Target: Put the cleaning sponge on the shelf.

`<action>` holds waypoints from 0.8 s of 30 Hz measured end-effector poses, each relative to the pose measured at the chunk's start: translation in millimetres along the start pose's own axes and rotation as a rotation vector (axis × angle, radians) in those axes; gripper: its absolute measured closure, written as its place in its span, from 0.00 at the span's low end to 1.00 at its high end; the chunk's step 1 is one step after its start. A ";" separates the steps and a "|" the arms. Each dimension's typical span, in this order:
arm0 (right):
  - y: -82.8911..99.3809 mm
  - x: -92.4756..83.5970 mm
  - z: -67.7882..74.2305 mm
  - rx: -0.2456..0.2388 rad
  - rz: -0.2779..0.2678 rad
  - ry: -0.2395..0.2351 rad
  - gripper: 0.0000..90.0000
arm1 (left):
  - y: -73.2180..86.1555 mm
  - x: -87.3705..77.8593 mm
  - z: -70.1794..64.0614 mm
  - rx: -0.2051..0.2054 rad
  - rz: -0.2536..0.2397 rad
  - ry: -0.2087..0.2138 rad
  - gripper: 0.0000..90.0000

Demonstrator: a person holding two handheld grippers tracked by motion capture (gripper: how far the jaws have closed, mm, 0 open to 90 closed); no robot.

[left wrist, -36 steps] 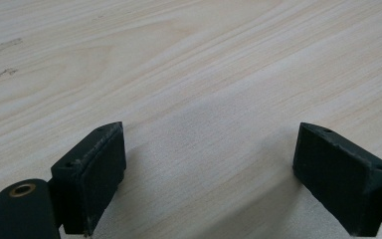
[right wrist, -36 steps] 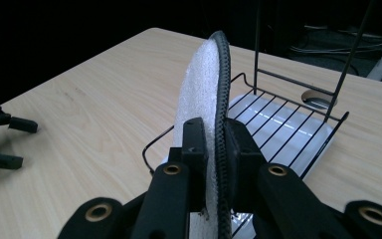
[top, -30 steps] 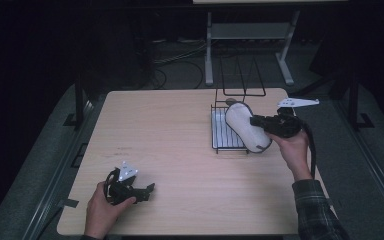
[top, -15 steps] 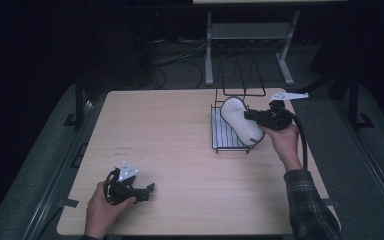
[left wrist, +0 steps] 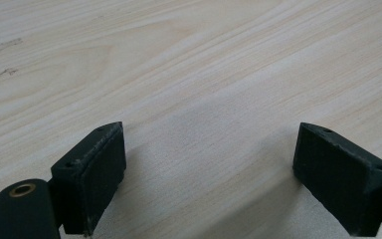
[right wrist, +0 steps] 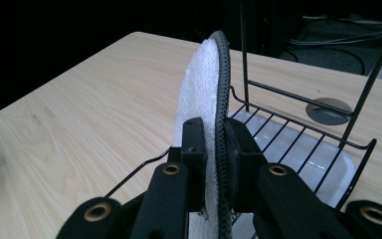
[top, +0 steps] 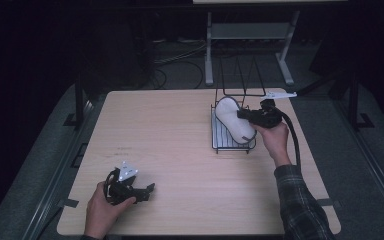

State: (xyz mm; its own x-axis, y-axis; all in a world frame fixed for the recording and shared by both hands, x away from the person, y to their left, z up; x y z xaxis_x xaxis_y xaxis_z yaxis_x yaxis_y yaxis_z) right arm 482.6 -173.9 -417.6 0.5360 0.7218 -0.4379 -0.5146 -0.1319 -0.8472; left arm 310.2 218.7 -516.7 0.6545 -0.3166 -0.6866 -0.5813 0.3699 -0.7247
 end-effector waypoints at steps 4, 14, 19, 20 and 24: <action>3.3 4.9 -1.6 0.020 0.014 -0.001 0.89 | 0.0 0.0 0.0 0.000 0.000 0.000 0.14; 5.7 14.2 -10.1 0.037 0.027 0.010 0.87 | 0.0 0.0 0.0 0.000 0.000 0.000 0.14; 7.1 17.7 -14.4 0.042 0.031 0.026 0.85 | 0.0 0.0 0.0 0.000 0.000 0.000 0.14; 8.1 18.8 -15.4 0.043 0.031 0.028 0.84 | 0.0 0.0 0.0 0.000 0.000 0.000 0.14; 12.3 23.3 -18.5 0.037 0.055 0.050 0.80 | 0.0 0.0 0.0 0.000 0.000 0.000 0.14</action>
State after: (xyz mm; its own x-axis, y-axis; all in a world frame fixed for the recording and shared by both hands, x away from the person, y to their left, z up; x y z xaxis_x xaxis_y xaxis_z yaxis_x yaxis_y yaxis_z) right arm 501.2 -171.2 -443.8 0.5380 0.6793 -0.4990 -0.5686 -0.1446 -0.8098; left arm 310.2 218.7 -516.7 0.6546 -0.3164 -0.6866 -0.5812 0.3702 -0.7247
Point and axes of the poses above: each handheld gripper's, and its own axes: x roughly forward along the jaws, y roughly out of its underside, z roughly to its left, the point moved 6 cm from there along x, roughly forward along the jaws, and after that the axes turned 4 degrees about -y, right-handed, at the moved point
